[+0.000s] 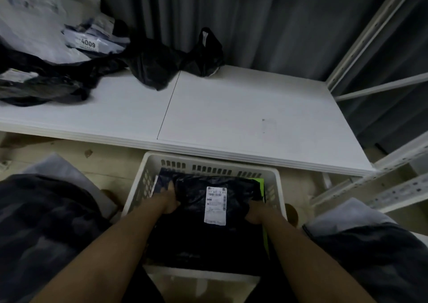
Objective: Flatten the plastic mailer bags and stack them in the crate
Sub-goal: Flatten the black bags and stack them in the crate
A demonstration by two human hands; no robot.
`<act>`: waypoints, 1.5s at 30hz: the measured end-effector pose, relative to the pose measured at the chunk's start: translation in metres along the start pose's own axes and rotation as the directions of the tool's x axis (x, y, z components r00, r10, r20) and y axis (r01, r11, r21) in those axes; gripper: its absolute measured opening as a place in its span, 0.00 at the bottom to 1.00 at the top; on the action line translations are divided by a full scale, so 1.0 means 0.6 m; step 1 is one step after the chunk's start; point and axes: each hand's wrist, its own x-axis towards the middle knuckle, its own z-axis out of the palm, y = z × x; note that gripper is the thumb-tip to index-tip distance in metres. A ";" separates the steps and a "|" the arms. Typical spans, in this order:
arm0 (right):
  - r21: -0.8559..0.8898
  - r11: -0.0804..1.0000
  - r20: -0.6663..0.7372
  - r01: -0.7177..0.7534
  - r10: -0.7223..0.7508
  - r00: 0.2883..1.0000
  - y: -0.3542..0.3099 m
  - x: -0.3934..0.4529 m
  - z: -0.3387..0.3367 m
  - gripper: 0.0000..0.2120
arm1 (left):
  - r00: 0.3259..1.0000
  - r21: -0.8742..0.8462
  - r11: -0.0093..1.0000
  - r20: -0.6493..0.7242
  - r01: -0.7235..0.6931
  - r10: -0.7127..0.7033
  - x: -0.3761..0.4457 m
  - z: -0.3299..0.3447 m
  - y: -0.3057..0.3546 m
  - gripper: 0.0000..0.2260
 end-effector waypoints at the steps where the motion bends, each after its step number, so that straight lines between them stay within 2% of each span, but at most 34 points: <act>1: -0.023 0.999 -0.017 0.048 -0.048 0.999 -0.013 -0.003 -0.016 0.24 | 0.997 0.022 0.998 -0.038 -0.063 0.064 -0.001 -0.010 0.010 0.33; 3: -0.035 0.986 -0.127 0.162 -0.166 0.978 -0.042 -0.014 -0.054 0.16 | 0.965 0.087 0.975 -0.154 -0.202 0.214 -0.005 -0.036 0.032 0.21; 5: -0.043 0.957 -0.288 0.286 -0.286 0.914 -0.077 -0.025 -0.102 0.11 | 0.921 0.182 0.949 -0.250 -0.258 0.299 -0.011 -0.076 0.055 0.12; 7: -0.074 0.926 -0.412 0.370 -0.366 0.834 -0.115 -0.045 -0.144 0.12 | 0.883 0.255 0.928 -0.319 -0.270 0.344 -0.031 -0.117 0.081 0.11; 10: -0.073 0.889 -0.568 0.451 -0.409 0.714 -0.179 -0.056 -0.219 0.12 | 0.815 0.269 0.923 -0.445 -0.275 0.372 -0.051 -0.193 0.103 0.14; 14: -0.095 0.872 -0.717 0.481 -0.395 0.574 -0.243 -0.055 -0.319 0.13 | 0.727 0.217 0.937 -0.591 -0.275 0.350 -0.044 -0.294 0.116 0.15; 17: -0.055 0.871 -0.814 0.487 -0.322 0.483 -0.286 -0.017 -0.399 0.12 | 0.644 0.149 0.954 -0.709 -0.261 0.287 -0.012 -0.374 0.116 0.12; 20: -0.013 0.849 -0.895 0.529 -0.245 0.372 -0.315 0.044 -0.481 0.10 | 0.612 0.073 0.954 -0.752 -0.290 0.243 0.032 -0.448 0.120 0.11; 22: -0.030 0.886 -0.925 0.463 -0.200 0.324 -0.321 0.086 -0.528 0.17 | 0.607 0.031 0.945 -0.760 -0.326 0.234 0.064 -0.486 0.124 0.12; 24: -0.034 0.946 -0.942 0.322 -0.138 0.304 -0.317 0.117 -0.565 0.26 | 0.610 0.000 0.934 -0.757 -0.357 0.234 0.092 -0.513 0.128 0.13; 26: 0.057 0.961 -0.941 0.271 -0.038 0.335 -0.309 0.139 -0.593 0.33 | 0.617 -0.021 0.925 -0.751 -0.379 0.235 0.114 -0.527 0.132 0.13; 28: 0.161 0.943 -0.920 0.292 0.035 0.391 -0.300 0.157 -0.614 0.35 | 0.623 -0.049 0.913 -0.746 -0.404 0.235 0.129 -0.529 0.134 0.13; 31: 0.251 0.903 -0.866 0.348 0.049 0.498 -0.289 0.196 -0.646 0.38 | 0.628 -0.090 0.889 -0.740 -0.449 0.242 0.149 -0.523 0.134 0.12; 33: 0.298 0.864 -0.841 0.405 0.037 0.540 -0.285 0.212 -0.655 0.34 | 0.639 -0.094 0.884 -0.726 -0.457 0.253 0.154 -0.514 0.133 0.12; 35: 0.290 0.871 -0.866 0.396 0.063 0.496 -0.279 0.219 -0.651 0.21 | 0.644 -0.088 0.883 -0.718 -0.460 0.264 0.154 -0.507 0.136 0.11; 37: 0.296 0.848 -0.901 0.440 0.095 0.424 -0.268 0.215 -0.636 0.15 | 0.646 -0.081 0.888 -0.717 -0.453 0.264 0.145 -0.501 0.142 0.11; 39: 0.325 0.763 -0.922 0.558 0.126 0.365 -0.250 0.198 -0.612 0.12 | 0.645 -0.071 0.893 -0.717 -0.445 0.264 0.133 -0.490 0.148 0.11; 42: 0.335 0.565 -0.940 0.754 0.149 0.306 -0.210 0.142 -0.563 0.04 | 0.623 -0.098 0.871 -0.737 -0.481 0.261 0.113 -0.466 0.164 0.11; 45: 0.283 0.481 -0.952 0.830 0.035 0.304 -0.167 0.088 -0.497 0.08 | 0.574 -0.160 0.803 -0.778 -0.574 0.255 0.105 -0.443 0.185 0.18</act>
